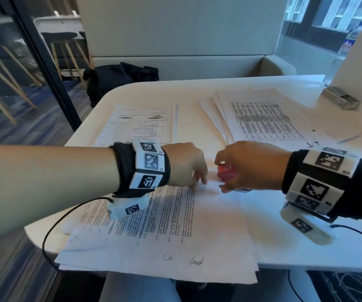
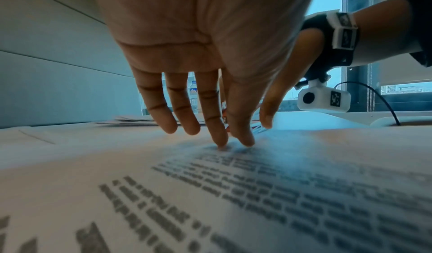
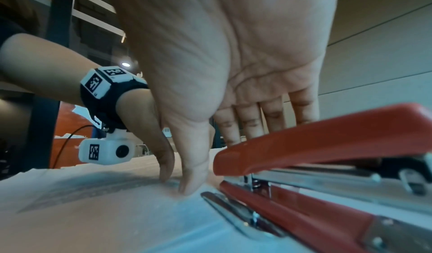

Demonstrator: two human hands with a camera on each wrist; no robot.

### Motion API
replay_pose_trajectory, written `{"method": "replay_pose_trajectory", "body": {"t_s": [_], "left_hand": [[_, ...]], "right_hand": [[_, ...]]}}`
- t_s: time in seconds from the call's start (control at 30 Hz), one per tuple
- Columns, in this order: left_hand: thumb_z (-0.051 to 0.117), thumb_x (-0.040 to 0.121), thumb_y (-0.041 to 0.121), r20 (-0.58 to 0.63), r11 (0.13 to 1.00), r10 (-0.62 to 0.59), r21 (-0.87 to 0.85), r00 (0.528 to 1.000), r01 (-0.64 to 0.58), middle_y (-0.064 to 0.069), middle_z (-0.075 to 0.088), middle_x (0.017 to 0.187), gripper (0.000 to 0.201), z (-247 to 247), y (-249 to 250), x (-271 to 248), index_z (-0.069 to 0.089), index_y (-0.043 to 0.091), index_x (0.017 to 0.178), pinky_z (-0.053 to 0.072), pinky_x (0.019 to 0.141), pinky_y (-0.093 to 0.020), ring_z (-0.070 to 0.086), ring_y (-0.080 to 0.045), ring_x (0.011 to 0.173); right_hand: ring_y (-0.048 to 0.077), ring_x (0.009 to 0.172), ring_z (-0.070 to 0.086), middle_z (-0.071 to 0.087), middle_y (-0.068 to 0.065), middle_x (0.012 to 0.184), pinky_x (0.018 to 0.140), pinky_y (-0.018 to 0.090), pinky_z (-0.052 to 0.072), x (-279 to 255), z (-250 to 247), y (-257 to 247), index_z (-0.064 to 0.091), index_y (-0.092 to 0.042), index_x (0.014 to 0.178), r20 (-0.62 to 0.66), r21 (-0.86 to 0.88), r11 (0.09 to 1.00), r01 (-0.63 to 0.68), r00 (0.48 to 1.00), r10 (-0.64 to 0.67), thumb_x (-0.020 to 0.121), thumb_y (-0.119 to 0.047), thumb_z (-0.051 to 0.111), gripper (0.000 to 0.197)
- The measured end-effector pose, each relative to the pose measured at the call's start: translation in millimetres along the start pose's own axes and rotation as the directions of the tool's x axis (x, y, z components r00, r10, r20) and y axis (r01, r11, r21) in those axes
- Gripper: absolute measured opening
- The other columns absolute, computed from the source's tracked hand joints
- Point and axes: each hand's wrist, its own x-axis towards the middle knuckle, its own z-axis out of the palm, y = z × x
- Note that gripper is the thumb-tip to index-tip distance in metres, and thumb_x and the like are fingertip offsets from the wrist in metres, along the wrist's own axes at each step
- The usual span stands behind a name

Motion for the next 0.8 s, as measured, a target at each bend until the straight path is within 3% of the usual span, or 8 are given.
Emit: {"method": "replay_pose_trajectory", "body": {"t_s": [0.27, 0.47, 0.63, 0.8], "left_hand": [[0.068, 0.084, 0.035, -0.006, 0.993, 0.036, 0.114, 0.999, -0.036, 0.015, 0.068, 0.097, 0.018, 4.7, 1.1, 6.7, 0.074, 0.034, 0.102, 0.049, 0.084, -0.032, 0.058, -0.012, 0.099], [0.057, 0.091, 0.035, -0.019, 0.948, 0.164, 0.28, 0.986, -0.152, 0.014, 0.067, 0.105, 0.02, 7.8, 1.1, 7.6, 0.072, 0.036, 0.106, 0.043, 0.071, -0.027, 0.055, -0.016, 0.102], [0.045, 0.097, 0.033, -0.025, 0.895, 0.242, 0.392, 0.97, -0.213, 0.015, 0.064, 0.109, 0.027, 8.7, 1.7, 1.1, 0.067, 0.036, 0.112, 0.034, 0.066, -0.026, 0.046, -0.011, 0.102], [0.045, 0.094, 0.028, -0.067, 0.946, 0.123, 0.309, 0.99, -0.097, 0.009, 0.066, 0.099, 0.024, 3.3, -11.5, -10.0, 0.067, 0.026, 0.102, 0.049, 0.072, -0.032, 0.056, -0.015, 0.096]], "right_hand": [[0.015, 0.099, 0.057, 0.06, -0.011, 0.109, 0.081, 0.031, 0.048, 0.6, 6.9, -1.7, 0.048, -0.032, 0.13, 0.068, 0.017, 0.999, 0.039, 0.997, -0.04, 0.077, -0.051, 0.072, 0.062], [0.018, 0.102, 0.057, 0.058, -0.009, 0.112, 0.084, 0.034, 0.049, 0.3, 5.9, -2.3, 0.048, -0.032, 0.129, 0.091, -0.052, 0.997, 0.058, 0.994, -0.053, 0.081, -0.051, 0.068, 0.056], [0.017, 0.098, 0.058, 0.058, -0.011, 0.108, 0.08, 0.034, 0.049, 0.4, 6.2, -2.9, 0.049, -0.033, 0.126, 0.098, -0.074, 0.996, 0.049, 0.994, -0.041, 0.081, -0.053, 0.067, 0.053], [0.017, 0.099, 0.059, 0.058, -0.012, 0.109, 0.081, 0.035, 0.05, -2.5, 5.4, -3.6, 0.048, -0.038, 0.124, 0.1, -0.093, 0.995, 0.04, 0.995, -0.031, 0.079, -0.057, 0.067, 0.052]]}}
